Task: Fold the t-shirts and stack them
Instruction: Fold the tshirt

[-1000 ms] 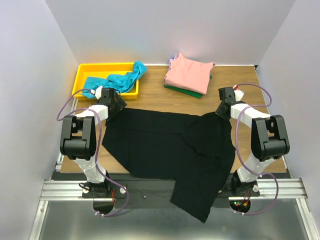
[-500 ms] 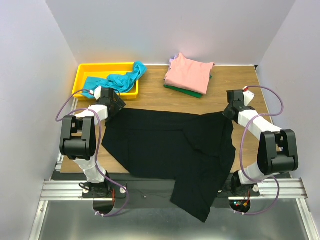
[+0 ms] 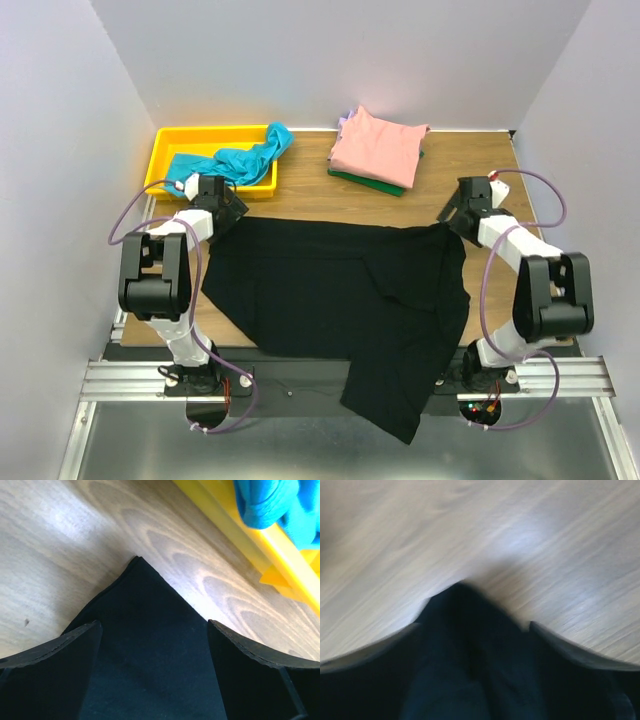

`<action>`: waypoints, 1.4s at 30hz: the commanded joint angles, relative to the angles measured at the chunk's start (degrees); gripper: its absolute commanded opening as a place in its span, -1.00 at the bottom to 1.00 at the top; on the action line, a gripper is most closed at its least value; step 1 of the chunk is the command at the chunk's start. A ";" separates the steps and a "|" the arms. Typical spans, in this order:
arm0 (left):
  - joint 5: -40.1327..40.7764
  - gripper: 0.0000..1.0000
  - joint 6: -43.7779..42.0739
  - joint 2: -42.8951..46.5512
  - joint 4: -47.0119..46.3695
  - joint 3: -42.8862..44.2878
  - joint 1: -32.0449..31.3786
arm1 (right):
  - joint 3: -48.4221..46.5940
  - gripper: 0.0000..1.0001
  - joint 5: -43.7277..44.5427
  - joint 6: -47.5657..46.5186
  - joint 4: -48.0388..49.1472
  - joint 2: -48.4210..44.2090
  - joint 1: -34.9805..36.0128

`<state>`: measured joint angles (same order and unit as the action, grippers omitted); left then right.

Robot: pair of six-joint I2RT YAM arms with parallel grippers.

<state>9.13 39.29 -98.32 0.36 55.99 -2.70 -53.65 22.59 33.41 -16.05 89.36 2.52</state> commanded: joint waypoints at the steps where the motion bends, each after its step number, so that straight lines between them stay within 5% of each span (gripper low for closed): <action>1: 1.25 0.97 -0.70 3.92 4.30 2.02 0.68 | -0.50 1.00 -11.23 -0.71 0.41 -11.74 -0.41; 7: 0.46 0.97 -0.62 10.25 5.70 1.15 0.68 | 10.29 1.00 -28.54 2.44 -0.21 -24.47 2.56; 13: -1.74 0.97 -0.79 13.51 3.69 -3.51 0.68 | 17.26 1.00 -27.79 5.09 -0.38 -25.12 6.00; 23: -5.52 0.97 -1.49 6.49 0.08 -4.92 0.68 | 10.69 1.00 -12.41 5.26 0.23 -7.99 5.74; 31: -5.08 0.97 -1.23 1.21 0.34 -1.94 0.68 | -0.47 1.00 -10.90 3.77 0.32 9.23 2.93; 42: -4.21 0.97 -0.79 -3.01 1.57 2.90 0.68 | -15.85 1.00 -10.90 -0.71 0.76 20.93 0.29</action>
<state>4.10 38.41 -99.81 -0.40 57.36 -2.15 -66.87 10.79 34.65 -14.96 106.06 3.97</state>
